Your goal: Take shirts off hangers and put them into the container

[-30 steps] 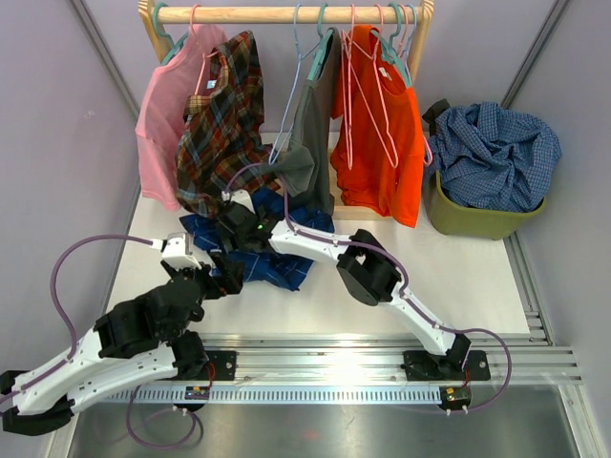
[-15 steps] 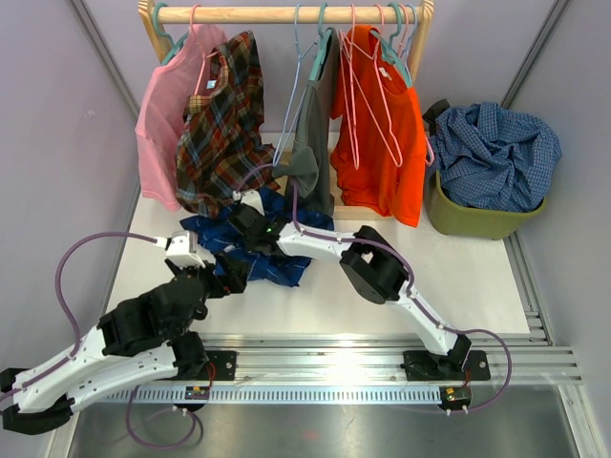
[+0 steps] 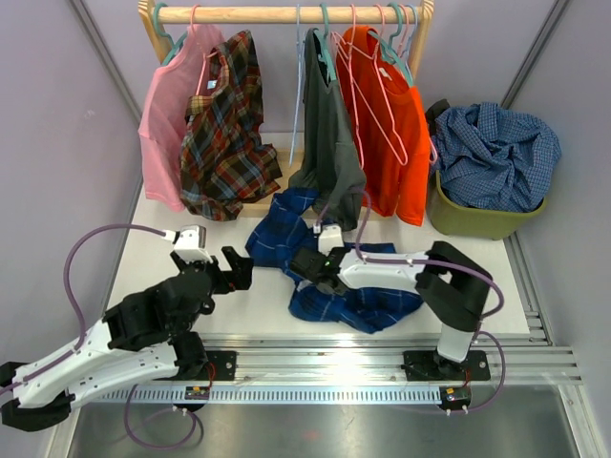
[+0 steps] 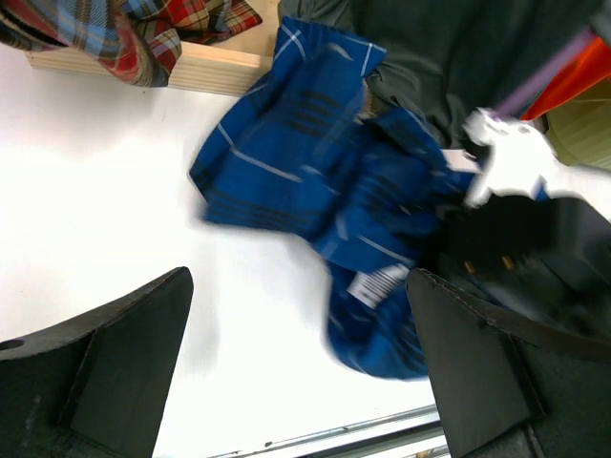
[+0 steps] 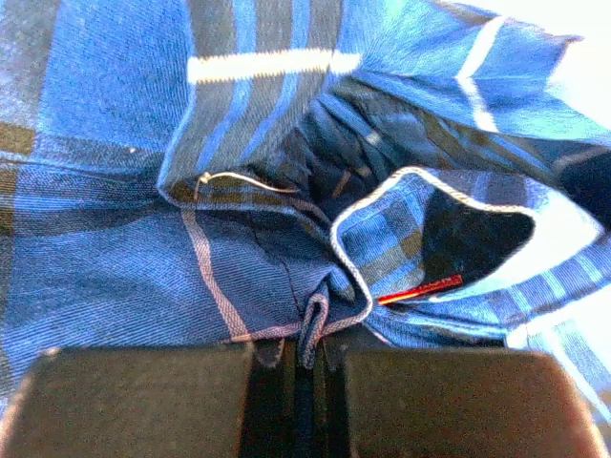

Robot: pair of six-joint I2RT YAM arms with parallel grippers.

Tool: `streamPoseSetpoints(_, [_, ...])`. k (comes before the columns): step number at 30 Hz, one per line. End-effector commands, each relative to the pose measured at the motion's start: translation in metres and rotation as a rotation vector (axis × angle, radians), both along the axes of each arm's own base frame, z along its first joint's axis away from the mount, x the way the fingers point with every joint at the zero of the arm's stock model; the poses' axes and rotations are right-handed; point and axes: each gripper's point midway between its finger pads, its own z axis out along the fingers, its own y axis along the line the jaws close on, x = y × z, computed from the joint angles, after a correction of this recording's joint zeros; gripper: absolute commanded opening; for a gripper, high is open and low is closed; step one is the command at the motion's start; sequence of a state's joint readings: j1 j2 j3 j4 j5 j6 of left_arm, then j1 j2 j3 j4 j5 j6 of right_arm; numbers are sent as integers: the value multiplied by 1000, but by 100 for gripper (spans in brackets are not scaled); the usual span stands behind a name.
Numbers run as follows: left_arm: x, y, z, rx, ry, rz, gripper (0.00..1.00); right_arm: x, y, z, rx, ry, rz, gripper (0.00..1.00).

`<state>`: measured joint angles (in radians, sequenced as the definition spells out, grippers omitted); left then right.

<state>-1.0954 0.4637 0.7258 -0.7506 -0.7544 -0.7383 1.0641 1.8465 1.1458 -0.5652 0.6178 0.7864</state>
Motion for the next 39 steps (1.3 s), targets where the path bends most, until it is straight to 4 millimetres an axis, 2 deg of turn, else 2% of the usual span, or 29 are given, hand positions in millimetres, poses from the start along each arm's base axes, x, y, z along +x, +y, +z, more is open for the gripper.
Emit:
streamPoseSetpoints(1, [6,-12,33,-54,-55,-21,97,-17,-61,35,-77,-80,-186,0])
streamPoseSetpoints(2, [6,-14,34,-52,-56,-25,97,-21,-73,55,-41,-111,-236,0])
streamPoseSetpoints(4, [7,-20,36,-47,-56,-41,97,-21,-92,79,-24,-183,-290,0])
streamPoseSetpoints(5, [8,-21,37,-46,-59,-46,97,-22,-109,105,7,-247,-338,0])
streamPoseSetpoints(7, [8,-26,42,-51,-61,-57,97,-21,-124,134,43,-321,-376,0])
streamPoseSetpoints(8, [9,-29,41,-44,-57,-64,97,-26,-144,154,57,-358,-420,0])
streamPoseSetpoints(9, [9,-31,43,-49,-58,-70,97,-21,-153,178,76,-434,-446,0])
streamPoseSetpoints(10, [9,-34,45,-54,-58,-80,97,-19,-161,191,79,-466,-462,0])
streamPoseSetpoints(11, [9,-36,45,-52,-56,-85,97,-19,-183,210,59,-514,-498,0])
streamPoseSetpoints(12, [9,-39,47,-59,-59,-91,97,-16,-190,227,80,-547,-526,0])
streamPoseSetpoints(13, [9,-41,48,-58,-58,-101,97,-15,-199,238,76,-574,-546,0])
streamPoseSetpoints(14, [10,-43,50,-59,-60,-103,97,-13,-220,252,50,-617,-592,0])
streamPoseSetpoints(19, [11,-50,62,-64,-71,-128,97,-12,-271,309,31,-749,-727,0])
streamPoseSetpoints(23, [11,-55,70,-69,-79,-145,97,-29,-314,365,8,-902,-815,0])
streamPoseSetpoints(26, [12,-59,74,-75,-83,-157,97,-44,-338,402,-7,-1003,-877,0])
streamPoseSetpoints(28, [11,-62,76,-78,-85,-168,97,-53,-347,424,-19,-1033,-927,0])
streamPoseSetpoints(29, [11,-63,76,-80,-85,-171,97,-68,-360,431,8,-1053,-975,0])
streamPoseSetpoints(32, [11,-67,78,-83,-87,-182,98,-89,-379,442,57,-1081,-1031,0])
streamPoseSetpoints(33, [11,-68,78,-84,-90,-188,98,-99,-388,454,92,-1102,-1059,0])
streamPoseSetpoints(37, [12,-75,81,-85,-95,-206,98,-102,-392,463,41,-1112,-1043,0])
streamPoseSetpoints(39, [13,-78,81,-81,-94,-213,98,-109,-398,471,76,-1136,-1056,0])
